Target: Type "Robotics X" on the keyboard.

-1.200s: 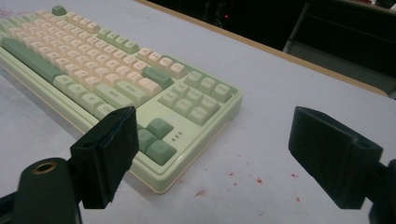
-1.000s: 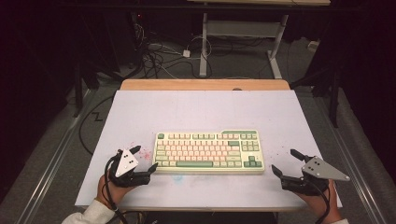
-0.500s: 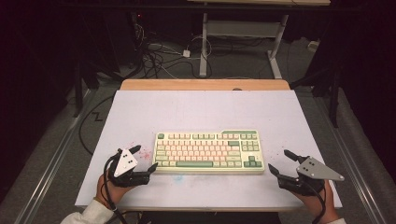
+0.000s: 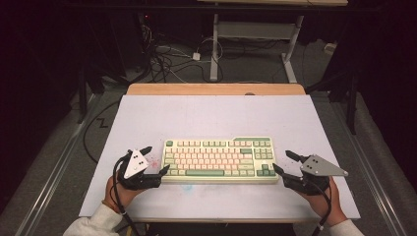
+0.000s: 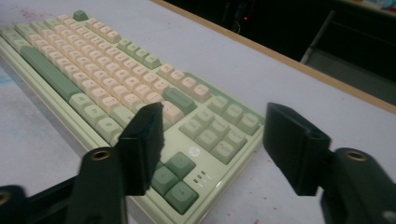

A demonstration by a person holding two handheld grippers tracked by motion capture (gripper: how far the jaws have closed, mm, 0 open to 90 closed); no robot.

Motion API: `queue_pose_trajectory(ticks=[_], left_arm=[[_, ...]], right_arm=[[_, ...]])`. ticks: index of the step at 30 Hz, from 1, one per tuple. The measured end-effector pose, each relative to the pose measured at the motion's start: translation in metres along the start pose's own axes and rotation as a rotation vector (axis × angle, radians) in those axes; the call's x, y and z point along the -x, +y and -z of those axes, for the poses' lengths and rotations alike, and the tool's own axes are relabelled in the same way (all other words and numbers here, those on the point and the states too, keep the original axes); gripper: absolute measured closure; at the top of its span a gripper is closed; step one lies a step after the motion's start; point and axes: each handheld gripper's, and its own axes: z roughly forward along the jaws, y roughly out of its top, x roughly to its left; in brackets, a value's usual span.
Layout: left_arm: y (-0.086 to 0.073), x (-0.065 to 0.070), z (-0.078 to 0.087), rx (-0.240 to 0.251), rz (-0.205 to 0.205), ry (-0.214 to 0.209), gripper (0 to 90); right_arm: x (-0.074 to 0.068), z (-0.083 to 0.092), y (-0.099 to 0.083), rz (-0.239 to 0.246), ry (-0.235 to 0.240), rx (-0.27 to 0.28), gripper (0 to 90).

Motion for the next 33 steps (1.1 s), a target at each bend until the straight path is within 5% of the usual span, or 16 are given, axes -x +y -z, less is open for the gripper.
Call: queue_pose_trajectory(ticks=[3,8,29,33], left_arm=[[0.001,0.0,-0.001,-0.002,0.0,-0.001,16.1],[0.003,-0.002,-0.003,-0.009,0.017,-0.011,16.5],[0.036,0.01,-0.027,0.029,-0.034,-0.07,16.5],[0.038,0.01,-0.028,0.028,-0.035,-0.073,16.5]], right_arm=[[0.0,-0.006,0.003,0.005,0.024,-0.013,51.6],[-0.002,-0.014,0.01,0.02,0.023,-0.022,49.8],[-0.007,-0.029,0.025,0.045,0.052,-0.017,57.4],[-0.009,-0.034,0.026,0.054,0.08,-0.035,72.7]])
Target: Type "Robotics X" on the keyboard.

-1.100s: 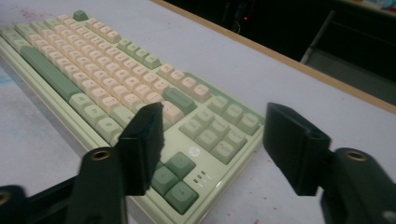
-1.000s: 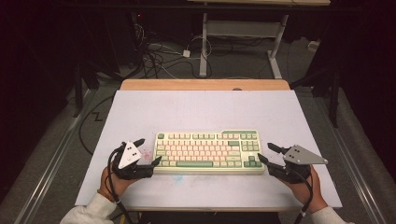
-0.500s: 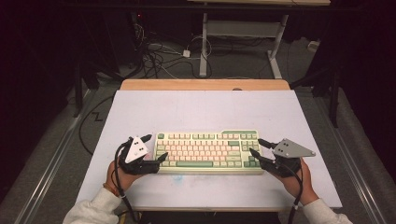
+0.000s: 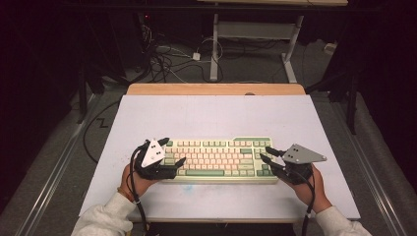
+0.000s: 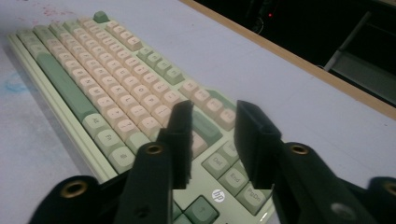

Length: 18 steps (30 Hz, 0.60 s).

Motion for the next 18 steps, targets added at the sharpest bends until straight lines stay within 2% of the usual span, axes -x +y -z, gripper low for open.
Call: queue_pose_trajectory(ticks=[4,7,9,10,12,13,14,15,17,18], left_arm=[[0.001,0.002,-0.002,-0.002,-0.004,-0.007,17.5],[0.001,0.001,-0.002,0.001,-0.008,-0.014,23.3],[0.002,-0.001,-0.001,0.003,0.002,-0.023,35.4],[0.002,-0.001,-0.001,-0.002,0.012,-0.041,39.8],[0.003,-0.002,-0.002,-0.004,0.009,-0.05,48.6],[0.004,-0.003,-0.002,-0.009,0.009,-0.055,56.1],[0.005,-0.003,-0.003,-0.013,0.005,-0.086,62.0],[0.005,-0.003,-0.003,-0.013,0.005,-0.086,62.2],[0.007,-0.002,-0.005,-0.028,-0.006,-0.095,70.1],[0.008,-0.002,-0.007,-0.043,-0.007,-0.103,70.1]], right_arm=[[-0.003,-0.007,0.003,0.012,0.032,-0.029,85.0],[-0.006,-0.016,0.003,0.018,0.055,-0.057,90.0],[-0.007,-0.023,0.002,0.022,0.07,-0.077,90.0],[-0.008,-0.026,0.001,0.027,0.071,-0.09,90.0],[-0.01,-0.032,0.0,0.032,0.081,-0.115,90.0],[-0.011,-0.035,-0.001,0.036,0.087,-0.125,90.0],[-0.013,-0.037,-0.001,0.041,0.09,-0.14,90.0],[-0.013,-0.04,-0.002,0.047,0.097,-0.15,90.0],[-0.014,-0.044,-0.004,0.046,0.106,-0.167,90.0],[-0.016,-0.046,-0.006,0.046,0.111,-0.181,90.0]])
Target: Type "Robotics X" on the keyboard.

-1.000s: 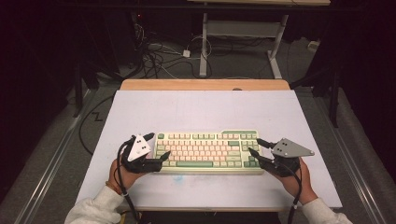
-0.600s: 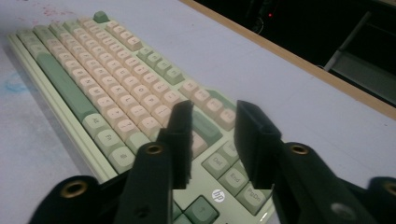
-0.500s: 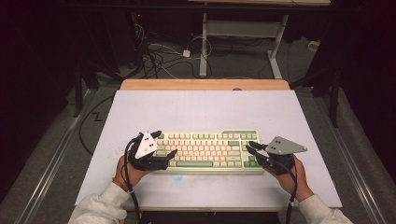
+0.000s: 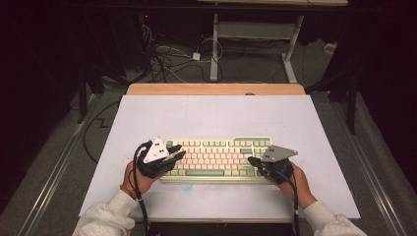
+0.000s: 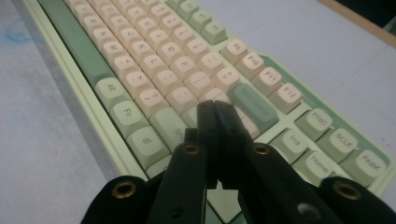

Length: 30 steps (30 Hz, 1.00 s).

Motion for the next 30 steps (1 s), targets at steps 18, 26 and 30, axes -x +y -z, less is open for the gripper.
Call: queue_pose_trajectory(ticks=[18,26,30], left_arm=[[0.011,0.001,-0.029,-0.161,-0.01,-0.073,87.7],[0.017,0.0,-0.048,-0.222,-0.023,-0.083,87.7],[0.017,-0.003,-0.059,-0.248,-0.021,-0.079,87.7]], right_arm=[[-0.009,-0.011,-0.003,0.021,-0.001,-0.043,90.0],[-0.01,-0.011,-0.004,0.024,-0.007,-0.037,90.0],[-0.01,-0.011,-0.004,0.024,-0.01,-0.037,90.0]])
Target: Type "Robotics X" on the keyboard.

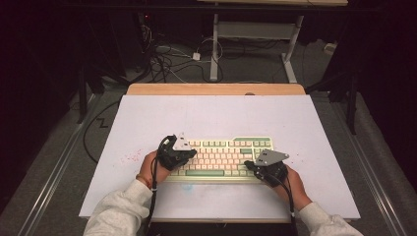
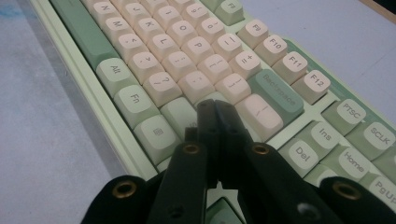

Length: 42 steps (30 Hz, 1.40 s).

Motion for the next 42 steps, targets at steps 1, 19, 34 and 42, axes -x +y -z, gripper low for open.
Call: queue_pose_trajectory(ticks=[1,19,34,42], left_arm=[[0.0,-0.001,-0.001,0.001,0.001,-0.003,87.6],[0.003,0.002,-0.01,-0.034,-0.017,0.0,87.7],[0.001,0.009,0.029,0.151,-0.053,0.082,87.4],[-0.006,0.013,0.037,0.191,-0.084,0.097,84.6]], right_arm=[[0.0,0.0,0.0,-0.001,0.0,0.0,90.0],[-0.001,0.001,0.002,0.003,-0.003,-0.012,90.0],[0.009,0.044,0.006,-0.03,-0.049,0.112,90.0],[0.013,0.049,0.003,-0.04,-0.059,0.115,90.0]])
